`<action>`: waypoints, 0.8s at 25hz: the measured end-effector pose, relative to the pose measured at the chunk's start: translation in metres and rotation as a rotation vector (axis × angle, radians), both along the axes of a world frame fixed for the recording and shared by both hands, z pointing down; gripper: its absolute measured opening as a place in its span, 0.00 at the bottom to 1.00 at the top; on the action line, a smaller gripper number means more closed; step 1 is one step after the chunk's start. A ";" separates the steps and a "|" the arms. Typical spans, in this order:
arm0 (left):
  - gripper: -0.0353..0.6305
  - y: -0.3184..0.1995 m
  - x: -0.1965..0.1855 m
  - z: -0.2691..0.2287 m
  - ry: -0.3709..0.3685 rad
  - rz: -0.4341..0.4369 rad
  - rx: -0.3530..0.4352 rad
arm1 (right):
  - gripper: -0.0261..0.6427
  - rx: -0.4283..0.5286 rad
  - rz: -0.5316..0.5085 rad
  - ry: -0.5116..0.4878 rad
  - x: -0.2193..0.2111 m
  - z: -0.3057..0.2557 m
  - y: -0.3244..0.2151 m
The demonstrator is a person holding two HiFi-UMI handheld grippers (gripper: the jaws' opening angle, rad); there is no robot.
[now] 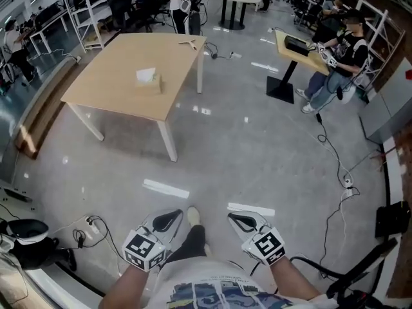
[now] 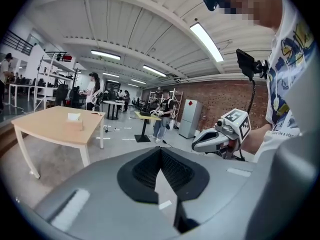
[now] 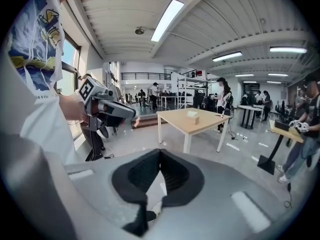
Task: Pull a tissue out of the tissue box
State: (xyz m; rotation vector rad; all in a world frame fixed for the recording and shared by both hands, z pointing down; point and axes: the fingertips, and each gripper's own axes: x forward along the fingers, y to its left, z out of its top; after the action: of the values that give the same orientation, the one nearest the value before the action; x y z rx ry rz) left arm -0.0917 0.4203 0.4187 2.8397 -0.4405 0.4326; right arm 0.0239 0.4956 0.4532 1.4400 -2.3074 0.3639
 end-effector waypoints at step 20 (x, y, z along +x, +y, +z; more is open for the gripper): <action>0.06 -0.211 0.036 -0.011 0.057 -0.029 0.030 | 0.07 0.013 -0.081 0.029 0.030 -0.030 -0.241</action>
State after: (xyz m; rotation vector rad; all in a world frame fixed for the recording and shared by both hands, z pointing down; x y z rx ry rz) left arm -0.0556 0.2091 0.4082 2.8622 -0.4801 0.3413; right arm 0.0536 0.2547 0.4234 1.3439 -2.3409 0.3031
